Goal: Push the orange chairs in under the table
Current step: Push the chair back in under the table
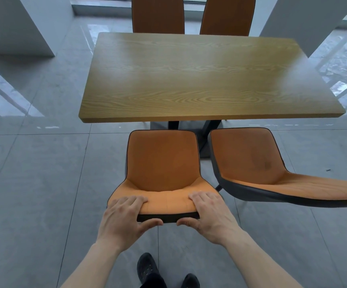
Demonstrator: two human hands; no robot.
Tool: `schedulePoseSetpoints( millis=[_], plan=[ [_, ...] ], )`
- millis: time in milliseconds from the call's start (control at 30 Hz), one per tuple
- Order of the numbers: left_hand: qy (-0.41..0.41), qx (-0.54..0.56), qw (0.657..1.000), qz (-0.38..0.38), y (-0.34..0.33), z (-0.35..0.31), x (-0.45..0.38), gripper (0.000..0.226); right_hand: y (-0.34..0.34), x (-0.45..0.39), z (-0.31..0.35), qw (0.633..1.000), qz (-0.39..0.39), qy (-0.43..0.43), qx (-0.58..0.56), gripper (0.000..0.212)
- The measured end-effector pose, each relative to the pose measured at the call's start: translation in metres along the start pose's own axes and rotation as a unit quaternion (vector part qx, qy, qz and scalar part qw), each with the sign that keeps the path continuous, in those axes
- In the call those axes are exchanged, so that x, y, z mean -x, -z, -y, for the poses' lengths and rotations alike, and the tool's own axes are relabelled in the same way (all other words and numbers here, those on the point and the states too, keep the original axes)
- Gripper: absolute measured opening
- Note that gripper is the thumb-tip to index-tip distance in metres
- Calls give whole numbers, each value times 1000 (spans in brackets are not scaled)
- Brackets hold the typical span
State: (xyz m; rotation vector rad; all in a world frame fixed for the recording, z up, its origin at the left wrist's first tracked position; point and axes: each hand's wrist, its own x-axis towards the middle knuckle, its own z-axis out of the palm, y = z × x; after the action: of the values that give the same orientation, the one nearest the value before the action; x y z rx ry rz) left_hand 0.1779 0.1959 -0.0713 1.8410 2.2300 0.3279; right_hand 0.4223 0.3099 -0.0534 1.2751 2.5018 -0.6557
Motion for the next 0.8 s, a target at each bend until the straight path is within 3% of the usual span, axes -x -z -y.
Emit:
schedulePoseSetpoints(
  millis=[333,800],
  plan=[
    [4,11,999,-50,-8,0,6,77,8,-10,-2,999,35,32,23,104],
    [15,-1,999,31,-1,3,-1,91,6,3,6,1000,-6,-12,17,98]
  ],
)
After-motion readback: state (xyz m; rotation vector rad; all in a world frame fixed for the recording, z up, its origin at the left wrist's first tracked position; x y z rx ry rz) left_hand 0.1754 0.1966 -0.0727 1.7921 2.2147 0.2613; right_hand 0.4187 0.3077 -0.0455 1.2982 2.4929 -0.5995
